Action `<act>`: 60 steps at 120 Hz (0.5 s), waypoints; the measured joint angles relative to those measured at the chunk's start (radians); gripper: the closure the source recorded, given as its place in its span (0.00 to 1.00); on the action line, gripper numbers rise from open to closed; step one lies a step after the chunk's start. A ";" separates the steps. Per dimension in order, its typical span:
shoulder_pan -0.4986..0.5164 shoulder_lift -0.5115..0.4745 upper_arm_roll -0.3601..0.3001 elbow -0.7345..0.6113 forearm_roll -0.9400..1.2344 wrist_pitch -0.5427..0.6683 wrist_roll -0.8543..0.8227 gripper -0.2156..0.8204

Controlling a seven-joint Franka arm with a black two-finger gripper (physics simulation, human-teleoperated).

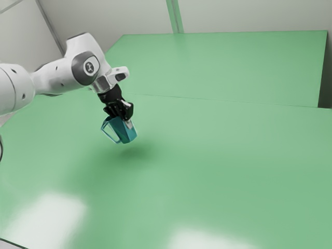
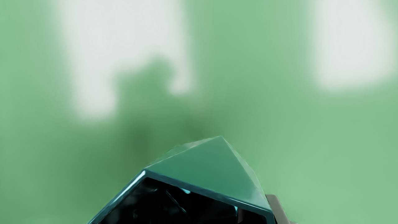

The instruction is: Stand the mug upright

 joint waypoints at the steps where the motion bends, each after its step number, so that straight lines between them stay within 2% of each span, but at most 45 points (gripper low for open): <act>1: -0.002 -0.009 -0.001 -0.012 0.009 0.005 -0.004 0.96; 29: -0.032 -0.179 -0.035 -0.238 0.210 0.141 -0.153 0.96; 60: -0.068 -0.199 -0.056 -0.306 0.303 0.256 -0.337 0.96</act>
